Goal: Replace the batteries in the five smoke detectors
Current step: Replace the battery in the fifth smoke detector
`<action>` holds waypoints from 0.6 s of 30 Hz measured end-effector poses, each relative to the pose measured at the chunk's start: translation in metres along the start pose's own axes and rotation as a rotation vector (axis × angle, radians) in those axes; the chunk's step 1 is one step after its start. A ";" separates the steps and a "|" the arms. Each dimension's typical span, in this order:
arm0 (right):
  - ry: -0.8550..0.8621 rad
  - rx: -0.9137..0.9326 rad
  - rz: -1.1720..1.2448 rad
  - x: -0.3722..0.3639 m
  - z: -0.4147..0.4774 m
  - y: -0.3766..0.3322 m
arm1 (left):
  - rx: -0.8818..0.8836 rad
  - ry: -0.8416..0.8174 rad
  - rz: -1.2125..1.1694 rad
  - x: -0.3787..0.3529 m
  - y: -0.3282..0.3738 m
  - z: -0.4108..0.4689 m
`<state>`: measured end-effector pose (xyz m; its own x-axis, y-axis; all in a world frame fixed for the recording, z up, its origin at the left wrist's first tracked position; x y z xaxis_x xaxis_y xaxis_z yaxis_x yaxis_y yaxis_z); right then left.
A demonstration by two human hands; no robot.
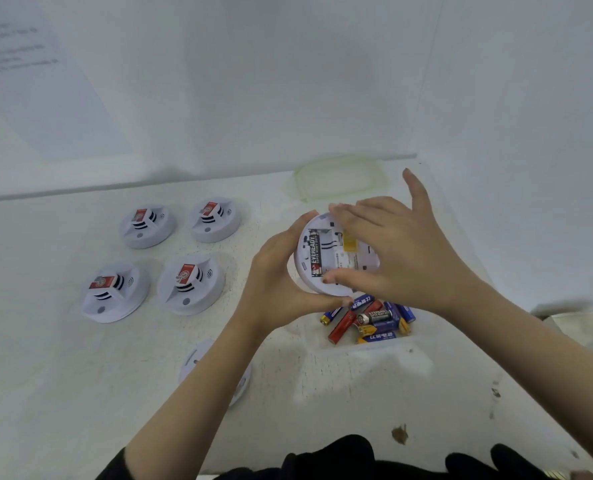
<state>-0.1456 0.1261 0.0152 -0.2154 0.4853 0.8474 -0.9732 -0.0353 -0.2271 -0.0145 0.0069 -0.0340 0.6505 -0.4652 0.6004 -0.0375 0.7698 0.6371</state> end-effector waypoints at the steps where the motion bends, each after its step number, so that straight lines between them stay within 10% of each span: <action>1: 0.018 0.019 -0.020 -0.001 0.001 0.001 | -0.004 0.000 0.010 0.000 -0.001 0.000; 18: 0.173 0.295 -0.122 -0.014 0.007 0.007 | -0.032 0.031 0.127 -0.002 0.004 -0.008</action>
<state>-0.1498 0.1130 0.0052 -0.1043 0.6412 0.7603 -0.9777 -0.2064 0.0399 -0.0101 0.0138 -0.0366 0.6652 -0.3494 0.6599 -0.0971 0.8358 0.5404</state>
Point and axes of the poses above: each hand's wrist, its own z-axis towards the middle knuckle, its own x-axis out of the back of the hand, y = z × x, the point moved 1 cm from there along z, towards the middle knuckle, and after that the axes turned 11 degrees about z, right-handed, at the moved point
